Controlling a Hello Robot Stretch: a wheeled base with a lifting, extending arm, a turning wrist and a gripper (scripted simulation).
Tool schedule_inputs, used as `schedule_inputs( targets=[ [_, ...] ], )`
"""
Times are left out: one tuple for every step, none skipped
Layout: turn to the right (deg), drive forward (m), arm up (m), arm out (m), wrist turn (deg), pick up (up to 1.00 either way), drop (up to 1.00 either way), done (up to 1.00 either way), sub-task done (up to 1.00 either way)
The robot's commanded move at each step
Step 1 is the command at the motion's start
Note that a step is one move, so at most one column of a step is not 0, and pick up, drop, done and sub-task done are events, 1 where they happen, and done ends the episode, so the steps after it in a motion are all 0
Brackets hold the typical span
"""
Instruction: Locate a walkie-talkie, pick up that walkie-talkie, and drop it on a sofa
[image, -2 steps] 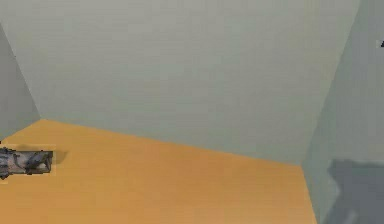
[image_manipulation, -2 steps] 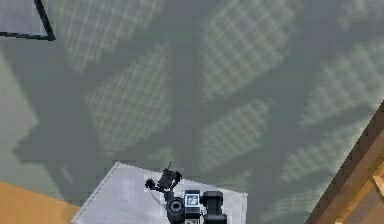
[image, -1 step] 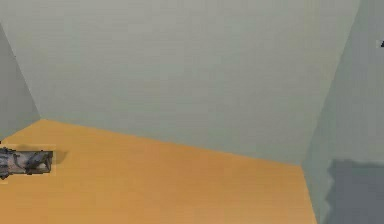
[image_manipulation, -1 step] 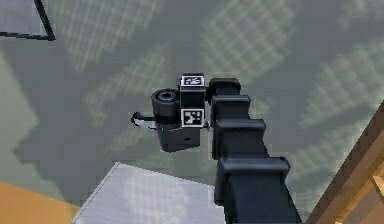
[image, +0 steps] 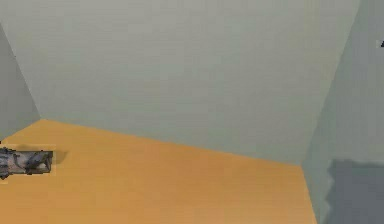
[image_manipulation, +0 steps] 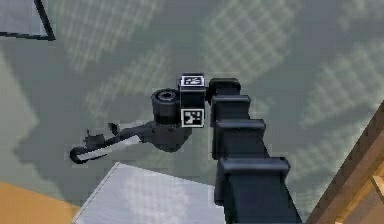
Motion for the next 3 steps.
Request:
schedule_inputs(
  targets=[
    [0.0, 0.0, 0.0, 0.0, -45.0, 0.0, 0.0, 0.0, 0.0],
    [0.0, 0.0, 0.0, 0.0, -21.0, 0.0, 0.0, 0.0, 0.0],
    [0.0, 0.0, 0.0, -0.14, 0.0, 0.0, 0.0, 0.0, 0.0]
  ],
)
